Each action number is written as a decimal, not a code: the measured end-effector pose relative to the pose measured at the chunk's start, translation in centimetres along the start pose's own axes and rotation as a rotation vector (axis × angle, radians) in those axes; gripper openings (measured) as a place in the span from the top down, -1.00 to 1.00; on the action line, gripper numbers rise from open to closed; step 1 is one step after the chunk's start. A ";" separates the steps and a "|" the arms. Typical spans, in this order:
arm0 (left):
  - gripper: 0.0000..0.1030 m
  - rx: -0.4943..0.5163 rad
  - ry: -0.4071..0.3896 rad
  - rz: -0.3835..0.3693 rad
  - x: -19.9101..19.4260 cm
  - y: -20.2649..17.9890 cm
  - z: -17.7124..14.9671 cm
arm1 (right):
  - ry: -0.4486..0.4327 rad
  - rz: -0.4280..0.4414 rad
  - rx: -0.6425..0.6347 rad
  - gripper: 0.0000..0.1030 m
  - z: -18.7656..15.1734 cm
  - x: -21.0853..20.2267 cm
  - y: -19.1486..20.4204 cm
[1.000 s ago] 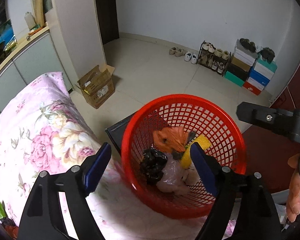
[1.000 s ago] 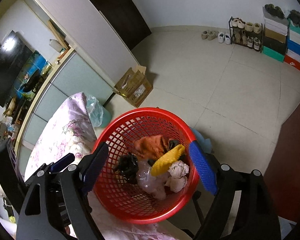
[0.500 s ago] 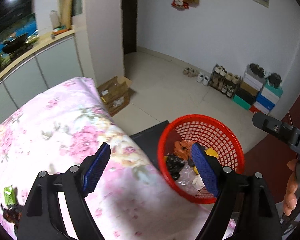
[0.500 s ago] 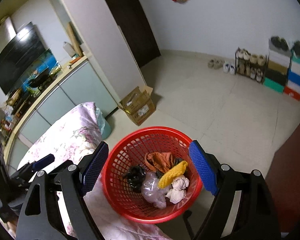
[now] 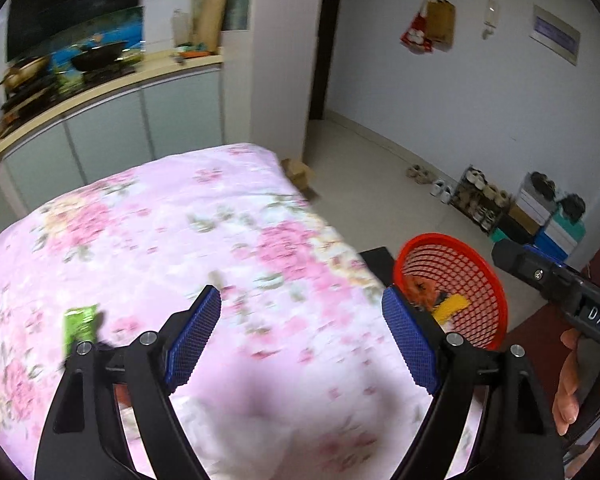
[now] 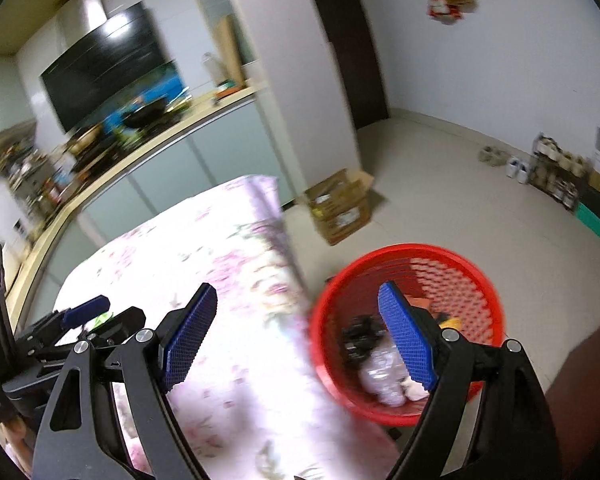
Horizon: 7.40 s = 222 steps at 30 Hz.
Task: Collect trash
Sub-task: 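Move both open tools back toward the remaining trash on the bedspread, then grasp the white tissue with the left tool while the right tool grasps the black-and-orange bag, then carry both items over the red wastebasket and open both tools to drop them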
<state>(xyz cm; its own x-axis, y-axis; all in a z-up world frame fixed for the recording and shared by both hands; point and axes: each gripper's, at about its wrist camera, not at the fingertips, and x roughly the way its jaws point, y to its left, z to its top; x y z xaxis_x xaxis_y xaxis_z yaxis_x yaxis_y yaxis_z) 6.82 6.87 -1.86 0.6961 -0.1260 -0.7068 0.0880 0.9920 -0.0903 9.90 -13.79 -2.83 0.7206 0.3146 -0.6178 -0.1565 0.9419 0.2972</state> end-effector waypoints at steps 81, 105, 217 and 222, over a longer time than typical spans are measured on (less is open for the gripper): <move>0.34 -0.491 -0.003 0.246 -9.2 23.3 -14.4 | 0.388 0.288 -0.525 -0.58 -9.2 15.0 27.4; 0.34 -0.453 -0.028 0.264 -9.9 22.0 -13.4 | 0.246 0.291 -0.526 0.03 -7.2 10.7 26.0; -0.17 0.346 0.258 -0.226 15.5 -16.6 0.5 | 0.156 -0.195 0.299 -0.36 -0.2 5.2 -13.6; -0.41 0.332 0.237 -0.207 14.7 -16.0 1.0 | 0.147 -0.173 0.319 -0.36 -0.1 4.5 -13.8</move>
<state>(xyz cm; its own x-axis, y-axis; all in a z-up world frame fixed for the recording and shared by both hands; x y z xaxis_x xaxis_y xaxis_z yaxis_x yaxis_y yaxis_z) 16.33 -10.87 -10.08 0.4608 -0.2803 -0.8421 0.4588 0.8874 -0.0443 15.29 -25.33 -9.79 0.6102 0.1898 -0.7692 0.1929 0.9061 0.3766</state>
